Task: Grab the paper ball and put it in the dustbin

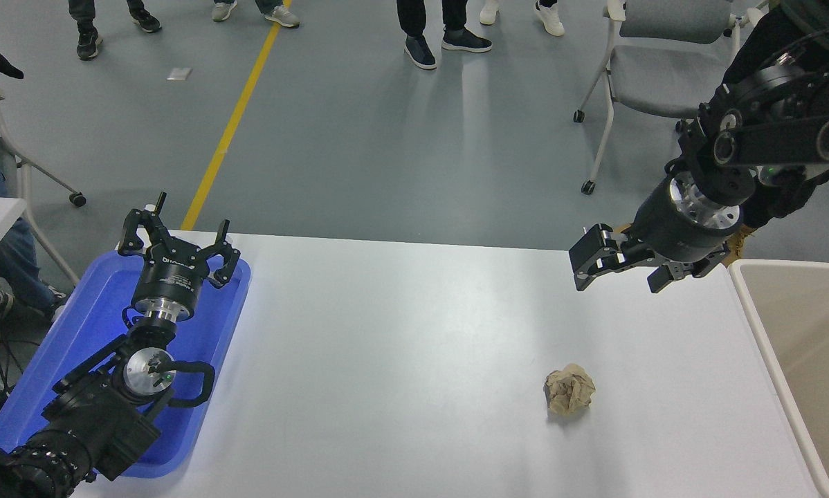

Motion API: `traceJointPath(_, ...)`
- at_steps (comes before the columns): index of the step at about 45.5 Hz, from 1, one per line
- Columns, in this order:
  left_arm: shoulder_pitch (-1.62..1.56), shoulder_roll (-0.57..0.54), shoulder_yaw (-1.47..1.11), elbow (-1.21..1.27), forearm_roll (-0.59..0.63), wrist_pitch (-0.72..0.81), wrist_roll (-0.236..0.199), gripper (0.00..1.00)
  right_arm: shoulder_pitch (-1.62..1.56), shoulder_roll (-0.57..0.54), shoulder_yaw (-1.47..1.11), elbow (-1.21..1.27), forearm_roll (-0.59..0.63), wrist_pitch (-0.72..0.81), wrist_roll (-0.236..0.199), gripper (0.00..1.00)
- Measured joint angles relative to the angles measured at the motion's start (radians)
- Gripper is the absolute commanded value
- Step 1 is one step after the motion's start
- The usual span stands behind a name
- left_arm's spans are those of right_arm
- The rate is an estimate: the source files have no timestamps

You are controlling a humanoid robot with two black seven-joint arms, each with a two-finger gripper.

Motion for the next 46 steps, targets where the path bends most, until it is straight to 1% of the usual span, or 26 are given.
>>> traceJointPath(46, 0.000, 0.000, 0.000, 0.000, 0.000, 0.000, -0.001, 1.00, -0.006, -0.005, -0.004, -0.017, 0.000, 0.000, 0.000, 1.00)
